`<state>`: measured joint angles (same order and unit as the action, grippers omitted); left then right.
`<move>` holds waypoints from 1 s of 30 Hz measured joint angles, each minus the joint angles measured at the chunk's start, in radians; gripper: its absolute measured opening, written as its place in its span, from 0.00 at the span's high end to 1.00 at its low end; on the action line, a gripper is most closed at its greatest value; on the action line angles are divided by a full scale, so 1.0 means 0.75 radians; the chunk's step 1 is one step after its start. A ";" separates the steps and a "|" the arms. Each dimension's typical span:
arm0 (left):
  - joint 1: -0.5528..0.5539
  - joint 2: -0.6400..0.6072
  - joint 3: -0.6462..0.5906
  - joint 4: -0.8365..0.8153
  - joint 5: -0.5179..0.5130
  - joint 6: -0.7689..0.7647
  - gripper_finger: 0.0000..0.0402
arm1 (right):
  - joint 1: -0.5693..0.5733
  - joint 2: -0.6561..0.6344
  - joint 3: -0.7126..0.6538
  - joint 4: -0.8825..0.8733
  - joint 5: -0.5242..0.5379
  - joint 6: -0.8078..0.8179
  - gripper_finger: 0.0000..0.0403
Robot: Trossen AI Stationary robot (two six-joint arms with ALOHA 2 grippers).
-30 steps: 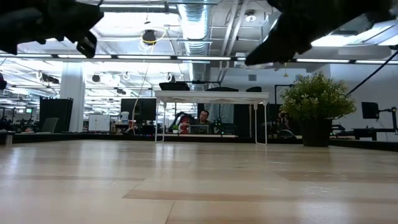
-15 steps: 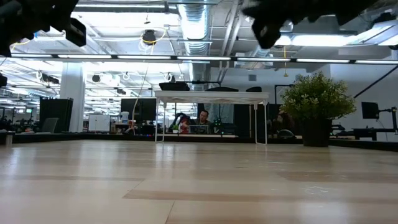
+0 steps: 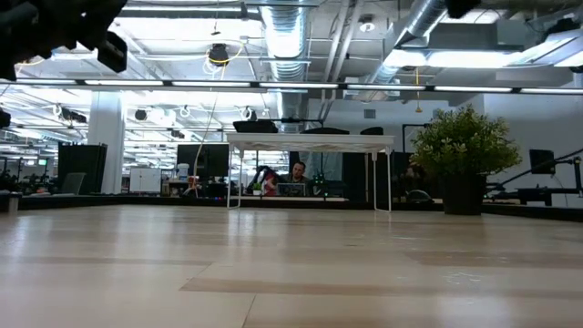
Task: Pick & Place Mini shaped plates
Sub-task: Return to Home Position
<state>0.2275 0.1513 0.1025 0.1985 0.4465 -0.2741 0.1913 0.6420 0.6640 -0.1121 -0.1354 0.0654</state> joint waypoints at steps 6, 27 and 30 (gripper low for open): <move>0.101 -0.001 0.003 -0.019 0.072 -0.001 0.86 | 0.013 -0.351 -0.184 -0.095 0.119 -0.021 0.73; 0.156 0.029 -0.059 -0.007 -0.014 0.044 0.86 | -0.173 -0.849 -0.876 0.246 0.181 0.118 0.73; 0.156 0.030 -0.128 0.033 -0.161 0.045 0.86 | -0.194 -0.829 -0.876 0.237 0.180 0.123 0.73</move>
<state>0.3447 0.1734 0.0067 0.2235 0.3259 -0.2401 0.0458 0.0206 0.0071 0.0658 -0.0002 0.1574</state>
